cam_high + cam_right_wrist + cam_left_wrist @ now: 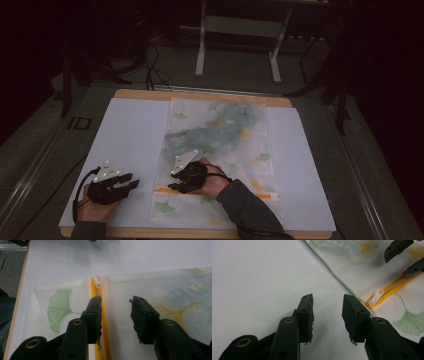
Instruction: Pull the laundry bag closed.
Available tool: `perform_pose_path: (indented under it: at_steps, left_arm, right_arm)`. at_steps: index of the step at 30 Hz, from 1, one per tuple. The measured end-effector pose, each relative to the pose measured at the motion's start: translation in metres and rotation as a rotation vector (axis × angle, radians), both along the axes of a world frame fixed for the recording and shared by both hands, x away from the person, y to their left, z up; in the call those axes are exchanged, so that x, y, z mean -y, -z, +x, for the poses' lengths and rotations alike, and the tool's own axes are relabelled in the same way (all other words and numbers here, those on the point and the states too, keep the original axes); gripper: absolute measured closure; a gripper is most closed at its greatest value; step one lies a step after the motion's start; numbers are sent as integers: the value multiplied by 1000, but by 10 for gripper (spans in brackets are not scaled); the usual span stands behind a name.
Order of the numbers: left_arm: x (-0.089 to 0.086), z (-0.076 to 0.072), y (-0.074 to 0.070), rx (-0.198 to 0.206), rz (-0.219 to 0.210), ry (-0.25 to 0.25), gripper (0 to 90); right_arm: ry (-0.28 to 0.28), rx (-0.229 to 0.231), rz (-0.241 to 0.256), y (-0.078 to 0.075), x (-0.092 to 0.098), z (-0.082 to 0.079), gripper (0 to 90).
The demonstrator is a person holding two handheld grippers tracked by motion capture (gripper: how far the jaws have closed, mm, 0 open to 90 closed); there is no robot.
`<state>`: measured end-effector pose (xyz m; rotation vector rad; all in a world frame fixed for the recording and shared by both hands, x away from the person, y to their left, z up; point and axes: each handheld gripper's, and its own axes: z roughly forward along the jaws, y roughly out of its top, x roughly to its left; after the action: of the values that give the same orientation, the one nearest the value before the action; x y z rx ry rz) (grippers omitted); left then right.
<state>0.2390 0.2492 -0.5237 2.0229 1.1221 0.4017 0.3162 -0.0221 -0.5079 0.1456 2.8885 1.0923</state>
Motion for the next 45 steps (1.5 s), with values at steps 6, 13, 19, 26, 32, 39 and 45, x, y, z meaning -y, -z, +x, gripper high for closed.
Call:
perform_pose_path:
  at_steps: [6,13,19,26,32,39,45]
  left_arm:
    - [0,0,0,3,-1,-2,608]
    - [0,0,-1,4,-4,2,608]
    - [0,0,-1,3,-3,8,607]
    - [0,-1,0,1,-7,6,604]
    - [-1,0,0,-2,-8,8,604]
    - [0,0,0,-2,-7,9,603]
    - [0,-1,0,-3,-8,11,603]
  right_arm:
    - [-12,-4,8,0,-7,-1,607]
    - [-34,-12,13,2,-20,-5,612]
    - [-55,-13,-8,8,-30,-9,632]
    - [-58,-18,-16,13,-35,-10,645]
    - [-79,-26,-13,16,-33,-13,757]
    - [-68,-24,-18,17,-36,-12,776]
    - [-65,-29,-33,22,-41,-10,823]
